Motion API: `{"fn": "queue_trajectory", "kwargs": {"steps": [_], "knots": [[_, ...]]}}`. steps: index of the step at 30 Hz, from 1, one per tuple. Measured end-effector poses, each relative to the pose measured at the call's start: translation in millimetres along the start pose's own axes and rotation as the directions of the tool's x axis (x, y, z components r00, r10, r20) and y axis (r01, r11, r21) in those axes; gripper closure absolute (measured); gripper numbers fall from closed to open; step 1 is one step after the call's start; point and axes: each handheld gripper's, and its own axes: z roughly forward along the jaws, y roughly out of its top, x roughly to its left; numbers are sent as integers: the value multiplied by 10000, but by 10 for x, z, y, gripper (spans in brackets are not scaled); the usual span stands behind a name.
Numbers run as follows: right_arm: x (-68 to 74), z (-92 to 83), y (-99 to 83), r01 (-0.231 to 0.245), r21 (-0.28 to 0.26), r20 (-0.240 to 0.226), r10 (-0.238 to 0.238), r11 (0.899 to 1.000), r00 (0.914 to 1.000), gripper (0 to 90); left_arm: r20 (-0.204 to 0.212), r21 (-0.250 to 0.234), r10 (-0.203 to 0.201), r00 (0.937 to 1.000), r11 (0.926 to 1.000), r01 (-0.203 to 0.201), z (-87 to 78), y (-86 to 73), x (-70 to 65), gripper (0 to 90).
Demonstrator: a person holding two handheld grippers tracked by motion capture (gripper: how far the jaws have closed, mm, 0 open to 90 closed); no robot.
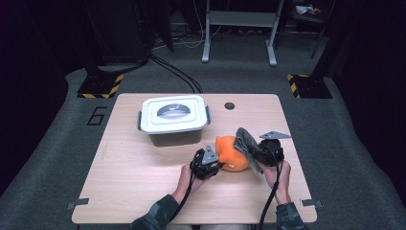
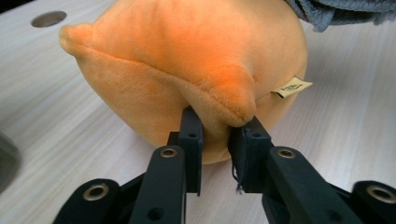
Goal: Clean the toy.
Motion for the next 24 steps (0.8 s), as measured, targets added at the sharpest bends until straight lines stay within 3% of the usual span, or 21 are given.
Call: {"fn": "queue_trajectory", "kwargs": {"steps": [8,14,18,21,24], "knots": [[23,-262,96,-53,-639,-4,53,9979,10000,755,486,-111,-632,9968,9979,638,-67,149,5,786],[241,-372,194,361,-849,-541,-408,9957,9977,754,755,-16,-1005,9921,9949,1009,-85,190,-8,784],[438,-276,216,1036,-582,-729,-1077,9929,9915,753,813,-62,-1102,9906,9938,1111,-81,182,-7,781],[567,-109,204,1568,-47,-465,-1569,9876,9865,751,689,9,-1020,9924,9948,1022,-75,178,-5,777],[627,-18,188,1887,47,-68,-1887,9820,9820,753,679,102,-1091,9917,9940,1087,-70,150,20,775]]}}
